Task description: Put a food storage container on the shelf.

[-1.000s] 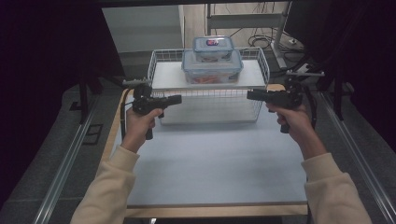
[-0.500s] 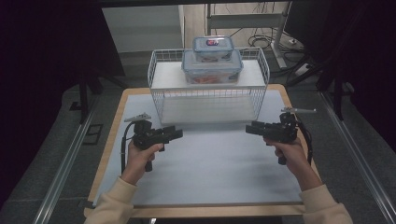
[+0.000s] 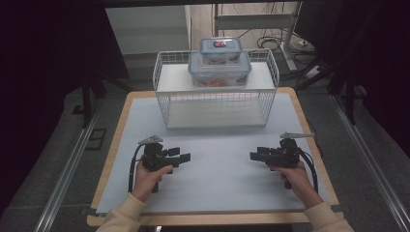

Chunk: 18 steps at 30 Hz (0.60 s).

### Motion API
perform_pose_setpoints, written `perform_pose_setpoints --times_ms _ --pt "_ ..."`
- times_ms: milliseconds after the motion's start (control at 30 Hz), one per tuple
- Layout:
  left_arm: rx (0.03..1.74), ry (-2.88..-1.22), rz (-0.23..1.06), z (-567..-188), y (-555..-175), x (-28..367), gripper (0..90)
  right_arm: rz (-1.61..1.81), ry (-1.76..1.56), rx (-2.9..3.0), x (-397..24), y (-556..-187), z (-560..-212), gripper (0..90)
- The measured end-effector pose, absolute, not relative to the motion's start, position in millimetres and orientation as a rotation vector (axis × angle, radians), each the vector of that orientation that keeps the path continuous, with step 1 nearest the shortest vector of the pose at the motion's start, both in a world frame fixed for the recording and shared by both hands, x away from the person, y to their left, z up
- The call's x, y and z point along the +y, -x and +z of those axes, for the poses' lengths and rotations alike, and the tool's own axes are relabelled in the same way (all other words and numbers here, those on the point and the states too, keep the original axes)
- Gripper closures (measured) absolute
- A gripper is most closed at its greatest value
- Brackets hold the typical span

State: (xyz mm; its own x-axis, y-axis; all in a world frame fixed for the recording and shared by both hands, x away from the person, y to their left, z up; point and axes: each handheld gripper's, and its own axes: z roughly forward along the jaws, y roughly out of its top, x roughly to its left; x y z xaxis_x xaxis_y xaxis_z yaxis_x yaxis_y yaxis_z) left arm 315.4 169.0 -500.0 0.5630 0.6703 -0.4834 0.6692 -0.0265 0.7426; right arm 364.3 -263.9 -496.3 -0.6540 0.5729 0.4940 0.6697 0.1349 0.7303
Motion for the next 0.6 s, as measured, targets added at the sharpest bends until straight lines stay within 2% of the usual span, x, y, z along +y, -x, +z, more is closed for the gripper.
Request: perform_pose_setpoints --times_ms 600 --pt "1.144 -1.712 0.012 -502.6 -314.1 171.6 30.7 -1.599 1.253 -2.317 -267.3 -363.2 -493.5 32.6"
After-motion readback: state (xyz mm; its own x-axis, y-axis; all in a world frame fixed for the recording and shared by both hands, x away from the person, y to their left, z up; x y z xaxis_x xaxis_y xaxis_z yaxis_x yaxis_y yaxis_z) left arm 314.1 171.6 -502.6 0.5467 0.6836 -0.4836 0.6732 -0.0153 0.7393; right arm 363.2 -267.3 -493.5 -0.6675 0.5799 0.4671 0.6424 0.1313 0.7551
